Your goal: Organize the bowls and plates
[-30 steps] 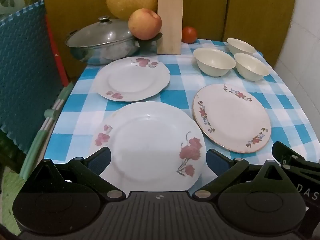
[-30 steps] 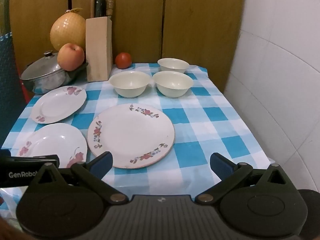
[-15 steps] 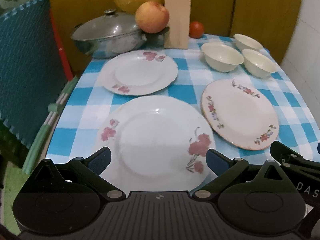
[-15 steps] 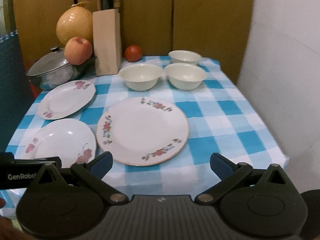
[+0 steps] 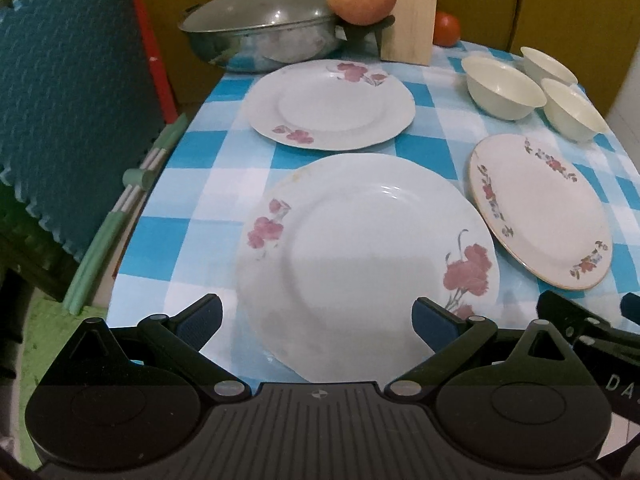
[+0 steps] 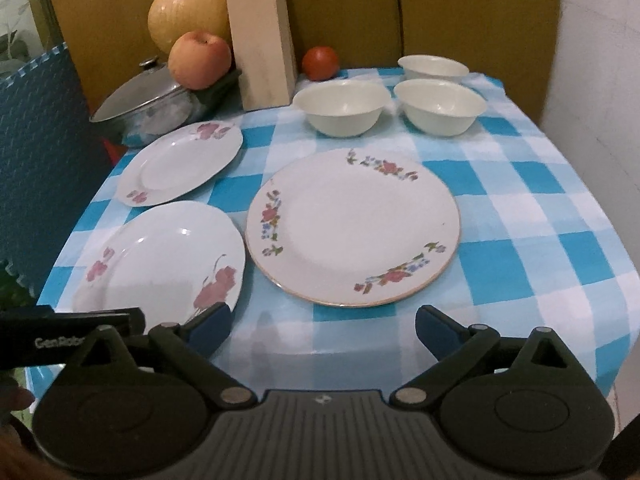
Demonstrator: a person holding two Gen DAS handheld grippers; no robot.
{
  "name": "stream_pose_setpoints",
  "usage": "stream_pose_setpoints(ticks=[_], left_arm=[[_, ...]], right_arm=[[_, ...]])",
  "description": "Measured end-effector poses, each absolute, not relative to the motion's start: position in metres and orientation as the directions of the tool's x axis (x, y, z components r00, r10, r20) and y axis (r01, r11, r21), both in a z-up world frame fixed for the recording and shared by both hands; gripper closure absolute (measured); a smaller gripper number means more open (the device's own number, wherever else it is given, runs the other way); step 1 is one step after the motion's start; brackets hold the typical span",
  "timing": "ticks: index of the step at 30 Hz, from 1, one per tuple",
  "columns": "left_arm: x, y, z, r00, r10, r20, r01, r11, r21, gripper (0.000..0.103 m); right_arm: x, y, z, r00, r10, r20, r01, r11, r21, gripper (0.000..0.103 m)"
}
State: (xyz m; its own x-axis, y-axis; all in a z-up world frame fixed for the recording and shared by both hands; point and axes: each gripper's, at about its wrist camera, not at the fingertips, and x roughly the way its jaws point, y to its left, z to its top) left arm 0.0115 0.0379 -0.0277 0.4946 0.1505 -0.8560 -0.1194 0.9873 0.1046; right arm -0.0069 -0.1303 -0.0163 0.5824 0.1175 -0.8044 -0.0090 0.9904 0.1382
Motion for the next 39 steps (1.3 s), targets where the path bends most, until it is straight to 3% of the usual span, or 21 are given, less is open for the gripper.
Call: stream_pose_setpoints(ticks=[13,16,28,31,34,39], left_arm=[[0.023,0.052,-0.041,0.456,0.083,-0.886,-0.145,0.989,0.018,0.001],[0.028,0.055,-0.041,0.445,0.069,-0.893,-0.154,0.988,-0.001,0.001],[0.043,0.065,-0.044,0.409,0.122,-0.905,-0.190,0.981,0.046,0.001],[0.046,0.072,-0.045,0.398,0.115,-0.910,-0.217,0.976,0.029,0.001],[0.046,0.070,-0.046,0.397,0.061,-0.916,-0.194,0.981,-0.019,0.002],[0.053,0.047,-0.026,0.473,0.063,-0.879,-0.107,0.994,0.014,0.002]], right_arm=[[0.000,-0.126,-0.029,0.515,0.254,-0.819,-0.061,0.964,0.260,0.020],[0.003,-0.124,-0.032,0.495,0.282,-0.822,-0.077,0.956,0.282,0.030],[0.013,-0.124,-0.034,0.472,0.348,-0.810,-0.110,0.935,0.338,0.032],[0.014,-0.126,-0.034,0.448,0.398,-0.801,-0.114,0.913,0.391,0.039],[0.011,-0.128,-0.032,0.434,0.400,-0.807,-0.132,0.915,0.383,0.045],[0.010,-0.143,-0.032,0.435,0.401,-0.806,-0.097,0.911,0.401,0.046]])
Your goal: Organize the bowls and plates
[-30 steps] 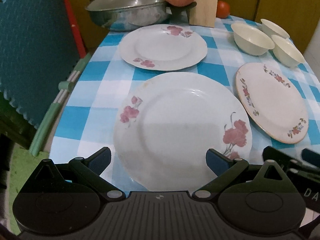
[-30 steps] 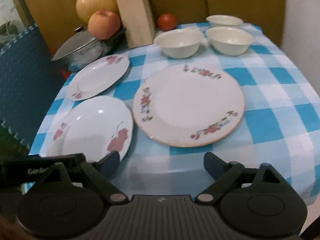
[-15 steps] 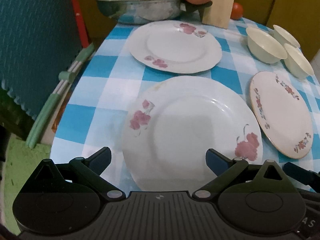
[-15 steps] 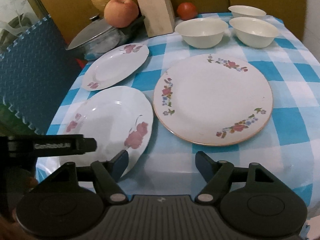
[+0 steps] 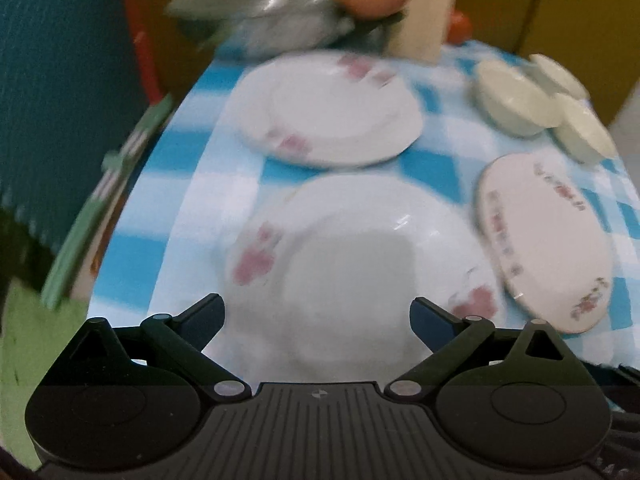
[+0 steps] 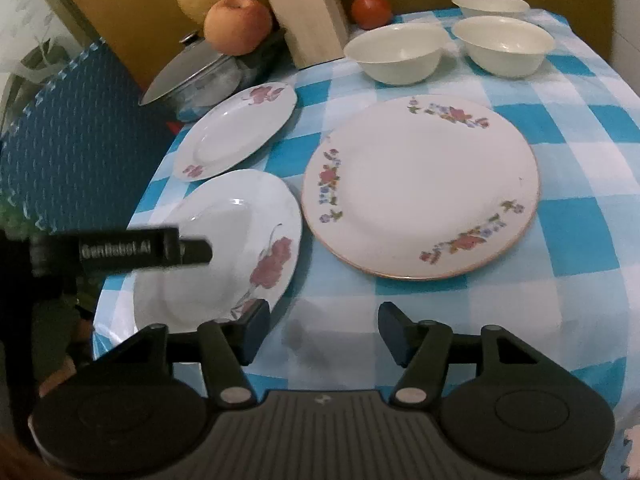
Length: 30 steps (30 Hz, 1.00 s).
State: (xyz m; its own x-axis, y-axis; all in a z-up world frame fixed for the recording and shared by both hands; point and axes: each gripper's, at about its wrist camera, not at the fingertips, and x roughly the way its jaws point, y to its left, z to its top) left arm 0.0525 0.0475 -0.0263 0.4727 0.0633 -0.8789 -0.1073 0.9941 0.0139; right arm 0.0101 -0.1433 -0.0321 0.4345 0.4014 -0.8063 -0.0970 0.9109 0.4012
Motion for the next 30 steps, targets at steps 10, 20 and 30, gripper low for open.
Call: stream_pose_setpoints(ticks=[10,20,30], left_arm=[[0.123,-0.025,-0.020,0.482,-0.076,-0.873,0.121,0.992,-0.020,0.002],[0.143,-0.046,-0.040,0.449,-0.121,-0.885,0.155,0.986,-0.056,0.002],[0.153,-0.052,-0.045,0.424,-0.164,-0.891,0.180,0.979,-0.094,0.003]], right_arm=[[0.009,-0.188,-0.029,0.467,0.335,-0.818,0.010,0.923,0.384,0.053],[0.026,-0.244,-0.036,0.538,0.217,-0.814,0.249,0.882,0.400,0.063],[0.054,-0.251,-0.046,0.548,0.239,-0.802,0.308,0.834,0.459,0.086]])
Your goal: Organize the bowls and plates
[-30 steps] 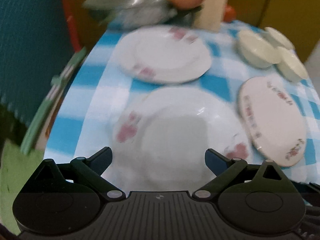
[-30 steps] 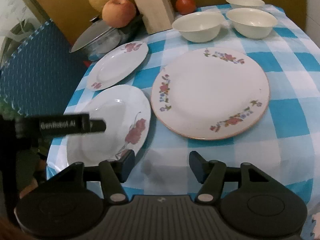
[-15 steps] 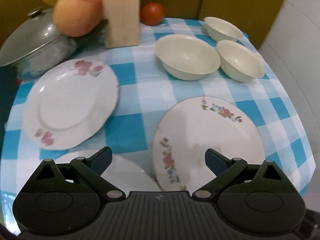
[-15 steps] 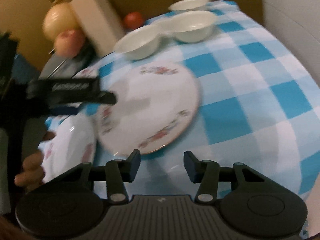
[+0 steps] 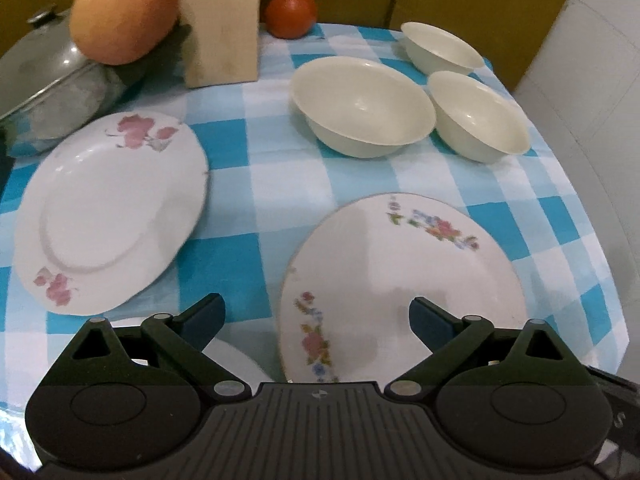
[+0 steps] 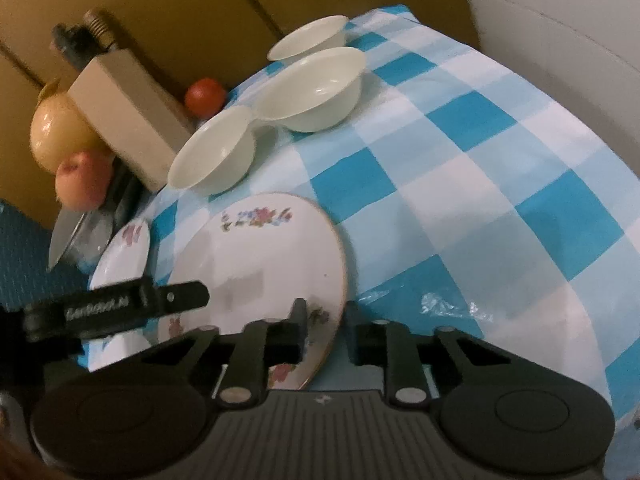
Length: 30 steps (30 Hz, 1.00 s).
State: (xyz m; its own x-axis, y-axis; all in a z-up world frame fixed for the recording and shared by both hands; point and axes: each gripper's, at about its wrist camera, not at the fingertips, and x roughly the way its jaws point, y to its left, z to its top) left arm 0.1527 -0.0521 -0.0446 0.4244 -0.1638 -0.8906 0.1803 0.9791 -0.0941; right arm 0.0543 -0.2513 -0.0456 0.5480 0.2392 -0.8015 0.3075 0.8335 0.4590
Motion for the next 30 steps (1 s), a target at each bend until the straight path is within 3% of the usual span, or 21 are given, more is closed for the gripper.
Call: stream_pose_setpoints(ticks=[7,24,30], left_arm=[[0.156,-0.060,-0.053,0.353,-0.241,-0.904,0.210,0.962,-0.174,0.007],[0.151,-0.076,-0.052,0.357,-0.244,-0.902,0.250,0.955,-0.159,0.013],[0.146,-0.072,-0.045,0.404,-0.206,-0.891,0.239,0.964,-0.115,0.011]], right_arm=[[0.063,-0.258,-0.051,0.548,0.268,-0.792,0.312,0.813,0.491,0.088],[0.094,-0.266,-0.049,0.569,0.144,-0.810,0.329,0.863,0.384,0.086],[0.088,-0.259,-0.039,0.601,0.085,-0.794,0.309,0.892,0.330,0.084]])
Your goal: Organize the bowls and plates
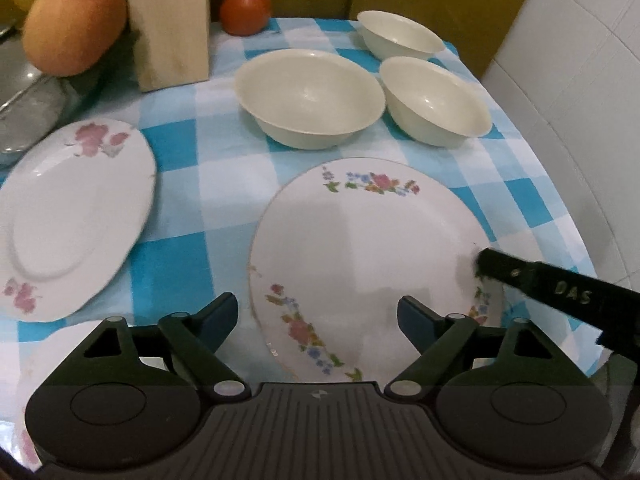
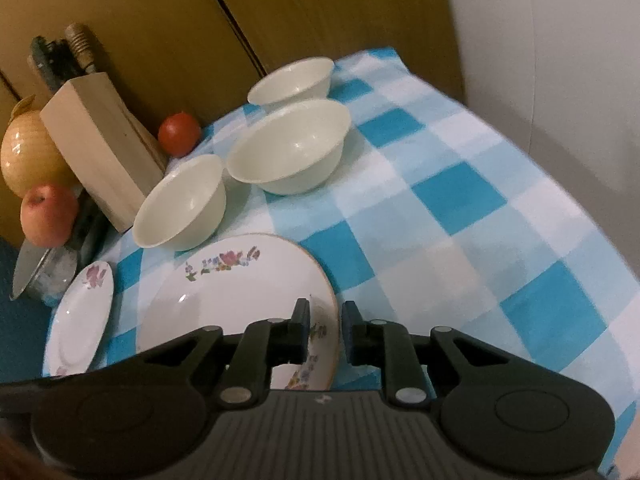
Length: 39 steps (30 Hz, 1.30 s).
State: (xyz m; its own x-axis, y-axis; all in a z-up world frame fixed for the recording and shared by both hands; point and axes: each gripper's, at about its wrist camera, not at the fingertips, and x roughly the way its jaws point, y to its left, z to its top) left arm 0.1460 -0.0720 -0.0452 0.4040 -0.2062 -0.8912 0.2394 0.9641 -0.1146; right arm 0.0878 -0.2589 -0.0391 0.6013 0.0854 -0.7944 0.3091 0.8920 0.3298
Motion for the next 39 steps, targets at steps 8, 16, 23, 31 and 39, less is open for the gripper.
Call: stream_pose_setpoints(ticks=[8,16,23,31,39], left_arm=[[0.143,-0.050,-0.036,0.441,-0.145,-0.886,0.162,0.983,-0.081,0.010],[0.130,-0.038,-0.025,0.485,-0.111,-0.868,0.142,0.989,-0.047,0.007],[0.125,-0.022,-0.022,0.489,-0.095,-0.867,0.104,0.993,-0.050,0.006],[0.119,-0.007,-0.019,0.495,-0.078,-0.866,0.074,0.996,-0.047,0.005],[0.114,0.020,-0.020,0.490,-0.052,-0.870,0.015,0.999,-0.052,0.005]], right_arm=[[0.083,-0.234,-0.026,0.627,0.133,-0.768,0.208,0.921,0.330,0.079],[0.090,-0.207,-0.025,0.624,0.181,-0.760,0.150,0.927,0.344,0.072],[0.096,-0.198,-0.028,0.618,0.184,-0.764,0.143,0.930,0.339,0.071],[0.098,-0.179,-0.028,0.607,0.226,-0.762,0.092,0.932,0.350,0.070],[0.098,-0.160,-0.032,0.581,0.282,-0.763,0.027,0.931,0.365,0.066]])
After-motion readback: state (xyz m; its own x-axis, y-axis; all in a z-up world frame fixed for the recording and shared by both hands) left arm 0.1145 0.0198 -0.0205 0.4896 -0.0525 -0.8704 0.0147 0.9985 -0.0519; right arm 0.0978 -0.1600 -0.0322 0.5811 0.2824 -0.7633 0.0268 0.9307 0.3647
